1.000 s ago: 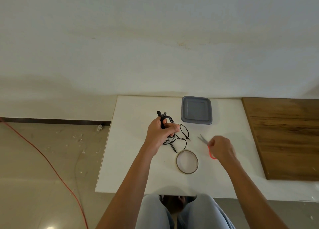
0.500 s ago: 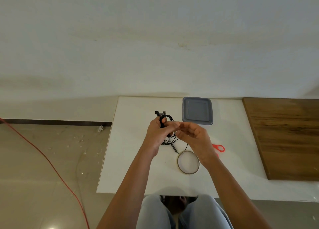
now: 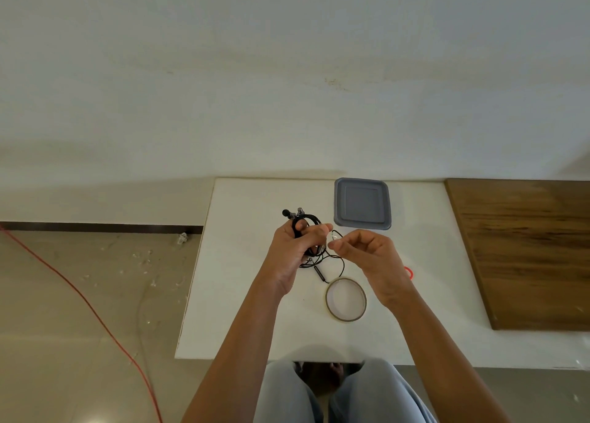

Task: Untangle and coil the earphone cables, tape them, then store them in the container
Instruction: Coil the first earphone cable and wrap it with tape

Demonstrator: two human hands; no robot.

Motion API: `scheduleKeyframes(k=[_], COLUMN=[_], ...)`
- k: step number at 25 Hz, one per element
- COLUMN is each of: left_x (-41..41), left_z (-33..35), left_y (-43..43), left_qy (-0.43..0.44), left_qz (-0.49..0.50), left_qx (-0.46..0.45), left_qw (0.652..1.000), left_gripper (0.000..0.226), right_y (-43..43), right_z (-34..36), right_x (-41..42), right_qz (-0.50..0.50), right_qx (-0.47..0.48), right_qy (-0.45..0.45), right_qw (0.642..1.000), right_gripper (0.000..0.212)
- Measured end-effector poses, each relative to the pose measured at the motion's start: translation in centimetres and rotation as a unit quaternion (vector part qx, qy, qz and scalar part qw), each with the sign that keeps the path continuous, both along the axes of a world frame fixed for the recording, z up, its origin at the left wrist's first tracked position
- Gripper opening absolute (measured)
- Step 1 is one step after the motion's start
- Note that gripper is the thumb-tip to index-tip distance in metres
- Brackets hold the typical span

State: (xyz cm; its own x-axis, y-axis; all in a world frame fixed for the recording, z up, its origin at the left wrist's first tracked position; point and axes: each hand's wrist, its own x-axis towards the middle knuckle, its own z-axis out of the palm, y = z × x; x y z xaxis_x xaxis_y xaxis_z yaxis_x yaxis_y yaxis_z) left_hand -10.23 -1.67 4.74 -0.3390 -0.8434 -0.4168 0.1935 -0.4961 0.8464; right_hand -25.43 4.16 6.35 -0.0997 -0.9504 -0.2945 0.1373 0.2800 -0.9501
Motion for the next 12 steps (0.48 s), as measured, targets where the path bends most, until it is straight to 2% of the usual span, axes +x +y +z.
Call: scheduleKeyframes(k=[6, 8, 10, 12], left_x=[0.2, 0.2, 0.0, -0.1], left_z=[0.1, 0.0, 0.0, 0.2], left_y=[0.3, 0.3, 0.3, 0.2], left_qy=[0.020, 0.026, 0.027, 0.035], left_qz=[-0.027, -0.034, -0.031, -0.022], left_qx=[-0.007, -0.020, -0.028, -0.022], left_qw=[0.999, 0.999, 0.999, 0.999], left_gripper=[0.048, 0.043, 0.040, 0.039], right_y=[0.3, 0.3, 0.4, 0.3], right_z=[1.1, 1.6, 2.0, 2.2], right_x=[-0.2, -0.1, -0.1, -0.2], right_qz=[-0.033, -0.042, -0.028, -0.003], right_qx=[-0.003, -0.005, -0.017, -0.020], right_qy=[0.015, 0.012, 0.060, 0.153], right_qw=[0.999, 0.999, 0.998, 0.988], right_gripper=[0.017, 0.015, 0.014, 0.014])
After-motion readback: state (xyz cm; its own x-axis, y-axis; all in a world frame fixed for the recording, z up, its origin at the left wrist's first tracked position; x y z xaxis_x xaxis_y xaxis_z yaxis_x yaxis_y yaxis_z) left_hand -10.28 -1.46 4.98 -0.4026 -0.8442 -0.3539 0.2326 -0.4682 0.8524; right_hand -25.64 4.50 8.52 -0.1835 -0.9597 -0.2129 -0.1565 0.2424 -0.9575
